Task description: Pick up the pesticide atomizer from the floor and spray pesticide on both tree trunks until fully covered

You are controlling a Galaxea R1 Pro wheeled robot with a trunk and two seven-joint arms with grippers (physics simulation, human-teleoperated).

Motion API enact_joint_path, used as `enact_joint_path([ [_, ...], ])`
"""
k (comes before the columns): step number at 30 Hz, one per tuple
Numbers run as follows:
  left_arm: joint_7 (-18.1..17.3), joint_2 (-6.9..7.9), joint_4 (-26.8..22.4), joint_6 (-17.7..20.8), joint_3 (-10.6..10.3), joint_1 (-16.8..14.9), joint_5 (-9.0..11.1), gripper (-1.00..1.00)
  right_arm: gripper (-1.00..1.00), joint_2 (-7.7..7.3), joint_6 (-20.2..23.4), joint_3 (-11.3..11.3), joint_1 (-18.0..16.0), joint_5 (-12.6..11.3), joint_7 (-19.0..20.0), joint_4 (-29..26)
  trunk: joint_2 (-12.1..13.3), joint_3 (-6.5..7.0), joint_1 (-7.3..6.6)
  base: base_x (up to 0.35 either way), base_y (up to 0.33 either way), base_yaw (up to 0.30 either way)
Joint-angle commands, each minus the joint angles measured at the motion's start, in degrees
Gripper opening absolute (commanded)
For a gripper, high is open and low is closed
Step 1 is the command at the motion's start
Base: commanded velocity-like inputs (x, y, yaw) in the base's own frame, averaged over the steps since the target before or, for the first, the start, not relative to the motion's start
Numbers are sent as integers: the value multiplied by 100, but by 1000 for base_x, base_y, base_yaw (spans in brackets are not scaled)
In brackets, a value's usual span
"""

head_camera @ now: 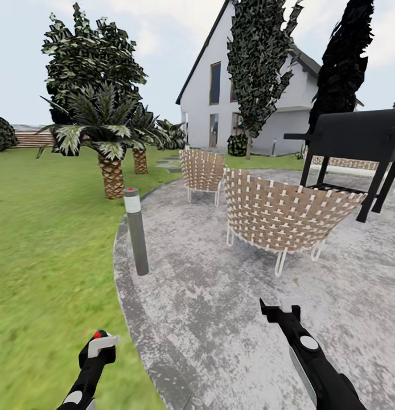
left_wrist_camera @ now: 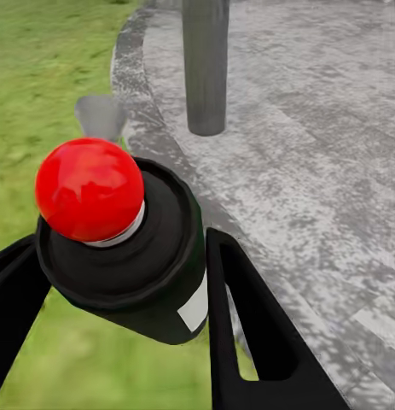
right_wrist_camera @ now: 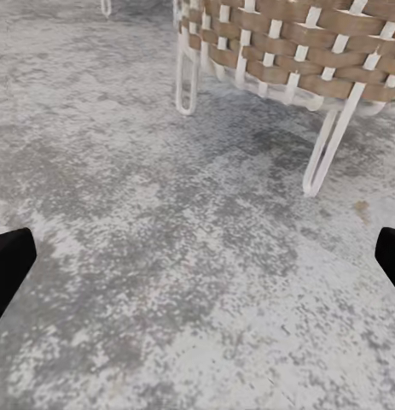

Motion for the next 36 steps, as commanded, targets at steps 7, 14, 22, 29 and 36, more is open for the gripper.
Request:
enact_joint_path([
  [7,-4,0,7,-18,-9,-5,46,-100,100,8,-7,5,0,4,3,-1,8,140,-19,0,0,278],
  [14,-4,0,7,-18,-9,-5,46,-100,100,25,-7,14,0,4,5,-1,138,244,-98,0,0,245],
  [22,-2,0,7,-18,-9,-5,46,-100,100,26,-7,14,0,4,5,-1,459,332,-273,0,0,198],
  [29,-2,0,7,-18,-9,-5,46,-100,100,26,-7,14,0,4,5,-1,739,407,-427,0,0,181],
  [36,2,-5,13,-26,-21,-5,46,-100,100,26,-7,14,0,4,6,1,739,357,-427,0,0,181],
])
